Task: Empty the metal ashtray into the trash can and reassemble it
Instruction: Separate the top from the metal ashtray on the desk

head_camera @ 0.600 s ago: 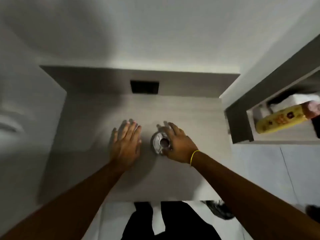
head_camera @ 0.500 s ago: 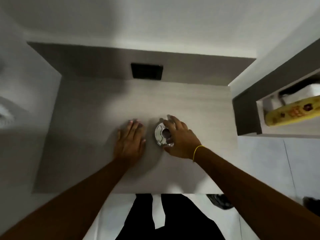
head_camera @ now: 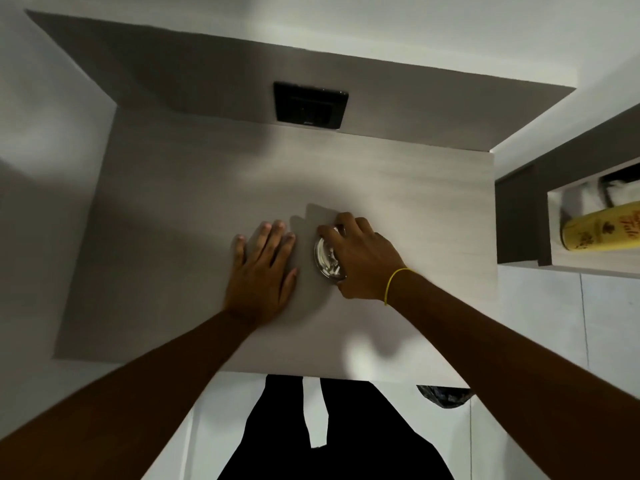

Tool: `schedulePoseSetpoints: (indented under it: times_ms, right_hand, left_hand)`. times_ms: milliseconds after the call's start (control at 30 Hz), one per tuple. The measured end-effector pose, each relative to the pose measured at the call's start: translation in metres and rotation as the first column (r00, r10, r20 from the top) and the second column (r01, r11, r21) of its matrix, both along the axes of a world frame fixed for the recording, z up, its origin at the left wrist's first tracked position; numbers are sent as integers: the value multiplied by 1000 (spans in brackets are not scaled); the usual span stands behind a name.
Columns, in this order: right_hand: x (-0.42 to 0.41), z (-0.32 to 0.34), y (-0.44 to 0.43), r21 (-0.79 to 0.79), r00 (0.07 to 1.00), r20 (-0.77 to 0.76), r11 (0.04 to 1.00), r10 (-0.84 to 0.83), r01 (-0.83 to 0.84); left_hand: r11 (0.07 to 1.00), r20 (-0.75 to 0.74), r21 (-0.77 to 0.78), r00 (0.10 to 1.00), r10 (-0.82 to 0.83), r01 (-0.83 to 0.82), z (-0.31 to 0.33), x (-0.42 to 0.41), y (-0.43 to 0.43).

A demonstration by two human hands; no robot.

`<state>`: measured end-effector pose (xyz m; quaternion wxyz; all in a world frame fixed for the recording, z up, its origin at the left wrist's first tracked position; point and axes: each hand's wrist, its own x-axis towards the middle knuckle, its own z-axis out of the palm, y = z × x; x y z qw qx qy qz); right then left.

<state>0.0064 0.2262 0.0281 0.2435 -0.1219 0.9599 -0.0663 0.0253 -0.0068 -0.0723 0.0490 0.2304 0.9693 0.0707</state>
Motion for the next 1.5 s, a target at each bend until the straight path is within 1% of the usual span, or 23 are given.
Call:
schedulePoseSetpoints:
  times_ms: [300, 433, 533, 633, 667, 767, 900, 1067, 1200, 1267, 1333, 1400, 1433, 1467, 1500]
  right_hand:
    - [-9, 6, -5, -15, 998, 14, 998, 59, -58]
    - [-7, 9, -3, -58, 998, 18, 997, 55, -54]
    - [-4, 11, 9, -152, 999, 5, 988, -38, 38]
    - [-1, 10, 36, -292, 978, -16, 937, -207, 193]
    - [-1, 9, 46, -316, 965, -35, 919, -260, 237]
    - [-3, 1, 72, -279, 928, -77, 902, -364, 331]
    - [-6, -12, 85, -235, 904, -66, 887, -423, 398]
    - [-8, -26, 86, -237, 890, -76, 875, -450, 422]
    - [-2, -31, 89, -182, 907, -103, 905, -407, 385]
    - [3, -28, 88, -164, 902, -120, 904, -415, 394]
    - [11, -25, 80, -181, 857, -208, 880, -471, 440]
    - [26, -23, 64, -254, 755, -321, 820, -571, 512]
    - [35, -23, 52, -293, 698, -342, 778, -629, 556]
    - [43, -22, 37, -317, 655, -318, 728, -685, 608]
    - [48, -23, 22, -324, 622, -258, 673, -739, 665]
  left_hand:
    - [1000, 5, 8, 1000, 4, -4, -2, 1, -1]
    - [1000, -3, 13, 1000, 5, -5, -4, 2, -1]
    - [1000, -7, 12, 1000, 8, -7, -7, 2, -1]
    - [1000, -28, 26, 1000, 5, -4, -9, 2, -2]
    - [999, -35, 35, 999, 4, -3, -9, 2, -2]
    - [998, -43, 58, 999, 10, -7, -8, 2, -2]
    - [998, -44, 64, 999, 8, -5, -8, 1, -2]
    - [998, -44, 59, 999, 4, -1, -10, 1, -2]
    - [999, -45, 54, 999, -3, 6, -10, 2, -2]
    - [999, -48, 51, 999, -12, 15, -9, 2, -1]
    - [998, -61, 63, 998, -6, 10, -8, 3, -1]
    - [997, -73, 81, 997, 1, 5, -8, 4, -3]
    - [996, -69, 90, 998, -1, 7, -7, 4, -3]
    - [996, -57, 92, 998, -3, 8, -7, 4, -3]
    - [996, -41, 94, 999, -4, 8, -6, 4, -3]
